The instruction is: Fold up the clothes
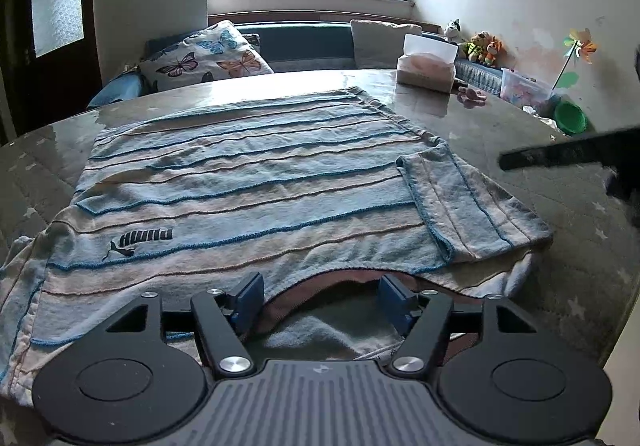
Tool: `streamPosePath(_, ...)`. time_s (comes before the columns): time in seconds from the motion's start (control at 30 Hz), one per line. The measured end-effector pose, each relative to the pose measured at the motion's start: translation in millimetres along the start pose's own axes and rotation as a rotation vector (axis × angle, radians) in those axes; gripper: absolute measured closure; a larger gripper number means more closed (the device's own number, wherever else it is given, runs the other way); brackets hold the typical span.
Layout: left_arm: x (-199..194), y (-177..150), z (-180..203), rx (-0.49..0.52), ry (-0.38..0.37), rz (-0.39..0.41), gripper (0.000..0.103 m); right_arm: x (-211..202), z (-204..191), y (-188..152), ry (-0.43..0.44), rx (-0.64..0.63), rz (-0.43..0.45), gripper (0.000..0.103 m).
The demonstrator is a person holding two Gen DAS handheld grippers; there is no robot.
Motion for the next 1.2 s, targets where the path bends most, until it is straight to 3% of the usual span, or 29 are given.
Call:
streamPosePath(0.17,-1,2,1,-0.002,-0.002,-0.002,0.036,28,-21,22,0.063,-0.062,-0.012,0.095)
streamPosePath(0.4,-3,13,8,0.013,-0.025,0.014,0.036,67,-14,27,0.024,-0.092,-0.071,0.094)
streamPosePath(0.57,5,27,27,0.057,-0.066,0.029,0.036,47,-7,22,0.045,-0.084,-0.068,0.090)
streamPosePath(0.77,20,32,53,0.111,-0.088,0.026,0.036,10,-23,-1,0.128,-0.137,-0.085,0.084)
streamPosePath(0.93,28,22,54,0.126,-0.065,-0.005,0.036,5,-31,-27,0.125,-0.187,-0.122,0.081)
streamPosePath(1.03,19,20,43,0.096,-0.047,0.006,0.036,-1,-37,-24,0.126,-0.203,-0.103,0.073)
streamPosePath(1.2,-8,16,1,0.014,0.057,0.032,0.036,1,-57,-21,0.165,-0.222,-0.095,0.065)
Point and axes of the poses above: each gripper's, at about its wrist camera, not at the fingertips, and x roughly the way its jaws point, z to its right, y to its top, the point moved 6 cm from there along x, roughly the way its jaws point, and after that the axes turned 4 degrees about x, right-handed, at the moved point
